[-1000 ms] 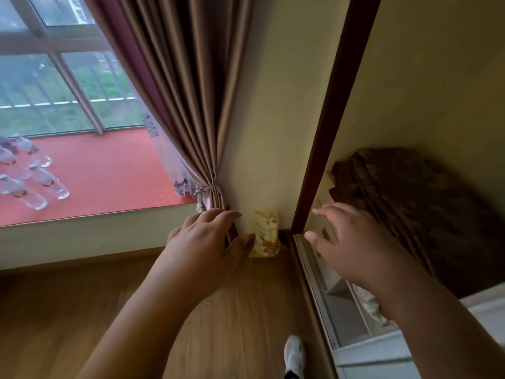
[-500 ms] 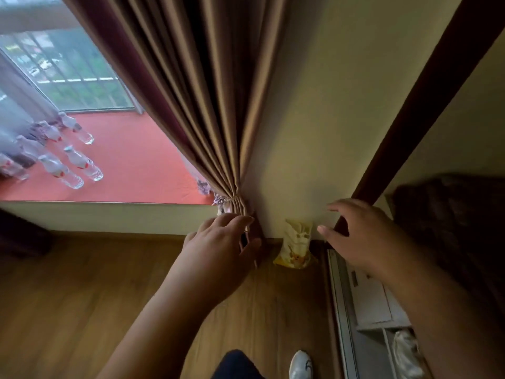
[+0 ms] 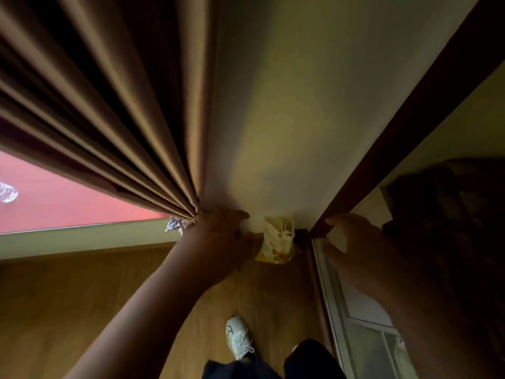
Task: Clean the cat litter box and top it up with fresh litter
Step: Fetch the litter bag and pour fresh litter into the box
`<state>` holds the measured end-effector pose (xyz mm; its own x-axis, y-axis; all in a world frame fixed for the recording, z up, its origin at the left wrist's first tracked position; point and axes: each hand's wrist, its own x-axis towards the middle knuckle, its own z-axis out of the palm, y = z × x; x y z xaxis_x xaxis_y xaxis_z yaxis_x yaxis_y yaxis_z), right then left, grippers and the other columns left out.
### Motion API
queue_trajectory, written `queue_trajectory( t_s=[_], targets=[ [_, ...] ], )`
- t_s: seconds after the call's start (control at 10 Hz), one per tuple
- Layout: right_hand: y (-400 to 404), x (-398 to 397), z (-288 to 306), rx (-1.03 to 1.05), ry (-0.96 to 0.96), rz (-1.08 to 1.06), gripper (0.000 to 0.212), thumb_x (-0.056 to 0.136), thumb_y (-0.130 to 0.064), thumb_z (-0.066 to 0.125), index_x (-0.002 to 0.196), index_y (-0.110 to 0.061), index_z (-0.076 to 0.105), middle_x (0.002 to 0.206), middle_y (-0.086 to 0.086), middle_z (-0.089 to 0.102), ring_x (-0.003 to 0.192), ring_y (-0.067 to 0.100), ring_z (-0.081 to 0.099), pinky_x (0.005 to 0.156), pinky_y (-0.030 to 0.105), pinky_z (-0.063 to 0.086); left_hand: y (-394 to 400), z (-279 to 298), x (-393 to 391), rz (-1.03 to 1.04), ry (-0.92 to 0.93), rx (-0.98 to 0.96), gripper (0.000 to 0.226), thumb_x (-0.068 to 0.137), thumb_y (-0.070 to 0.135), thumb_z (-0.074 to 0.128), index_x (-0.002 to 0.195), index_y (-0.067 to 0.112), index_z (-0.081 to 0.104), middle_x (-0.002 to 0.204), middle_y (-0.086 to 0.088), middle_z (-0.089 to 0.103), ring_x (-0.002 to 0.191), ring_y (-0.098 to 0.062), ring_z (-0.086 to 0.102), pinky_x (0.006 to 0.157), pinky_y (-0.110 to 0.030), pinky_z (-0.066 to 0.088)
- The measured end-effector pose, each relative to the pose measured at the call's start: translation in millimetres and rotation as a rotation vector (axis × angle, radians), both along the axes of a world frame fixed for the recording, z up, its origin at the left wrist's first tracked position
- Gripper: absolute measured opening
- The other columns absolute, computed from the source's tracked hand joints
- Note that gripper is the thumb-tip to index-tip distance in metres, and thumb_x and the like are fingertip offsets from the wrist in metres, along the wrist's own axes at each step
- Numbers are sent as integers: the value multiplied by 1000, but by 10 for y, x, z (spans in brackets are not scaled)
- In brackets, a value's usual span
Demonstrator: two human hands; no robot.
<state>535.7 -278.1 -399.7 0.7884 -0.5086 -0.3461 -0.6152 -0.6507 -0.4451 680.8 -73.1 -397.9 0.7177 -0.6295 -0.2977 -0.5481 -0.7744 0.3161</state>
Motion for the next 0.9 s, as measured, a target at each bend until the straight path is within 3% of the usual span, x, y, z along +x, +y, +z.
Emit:
queue_trajectory(
  t_s=[0.1,0.2,0.3,0.5,0.6,0.7,0.8,0.9],
  targets=[
    [-180,206,-377,17,26,10,47,97,-45,56,140,-27,49,145,-4,47,129,19,49,96,32,43,-253,-326,246,0,79,60,72,86,71,35,141,29,54,138,2,57,141,-23,42,114,-42,37],
    [-364,447,-821,29,89,50,49,98,-44,55,142,-26,47,147,-4,45,131,20,48,96,33,43,-488,-823,426,-2,110,79,49,96,52,51,138,28,56,135,-1,60,126,-24,57,105,-44,46],
    [-543,668,-1326,37,181,95,45,97,-42,57,138,-23,50,141,-2,49,124,21,52,92,34,45,-753,-1369,521,3,150,107,44,100,50,47,138,30,54,129,0,63,109,-22,66,94,-44,54],
    [-839,1003,-2452,101,322,207,43,96,-31,60,137,-18,54,146,3,48,129,26,52,101,39,45,-1138,-2779,585,51,276,165,42,92,62,33,124,42,51,124,5,64,108,-23,65,90,-50,55],
    [-908,1162,-3104,131,377,223,44,94,-29,63,135,-19,54,140,6,54,124,26,56,96,39,49,-1217,-3634,650,63,315,183,59,77,62,21,125,40,48,126,2,63,109,-25,64,89,-49,56],
    [-917,1322,-3791,130,399,274,71,89,-34,66,151,-26,31,142,7,53,117,26,60,87,34,53,-1290,-4084,682,82,355,172,68,77,57,29,140,37,46,139,-1,58,124,-25,59,99,-46,52],
    [-844,1502,-4264,162,416,311,107,91,-28,70,159,-22,-12,159,9,35,129,29,54,90,34,50,-1365,-4349,669,60,449,243,54,99,33,49,152,29,40,147,-7,52,129,-26,54,107,-39,45],
    [-807,1682,-4666,191,427,353,110,92,-22,69,157,-21,-20,161,13,31,115,27,62,83,34,54,-1352,-4692,730,62,450,256,60,101,27,51,157,28,29,150,-9,48,132,-28,52,108,-38,43]
  ],
)
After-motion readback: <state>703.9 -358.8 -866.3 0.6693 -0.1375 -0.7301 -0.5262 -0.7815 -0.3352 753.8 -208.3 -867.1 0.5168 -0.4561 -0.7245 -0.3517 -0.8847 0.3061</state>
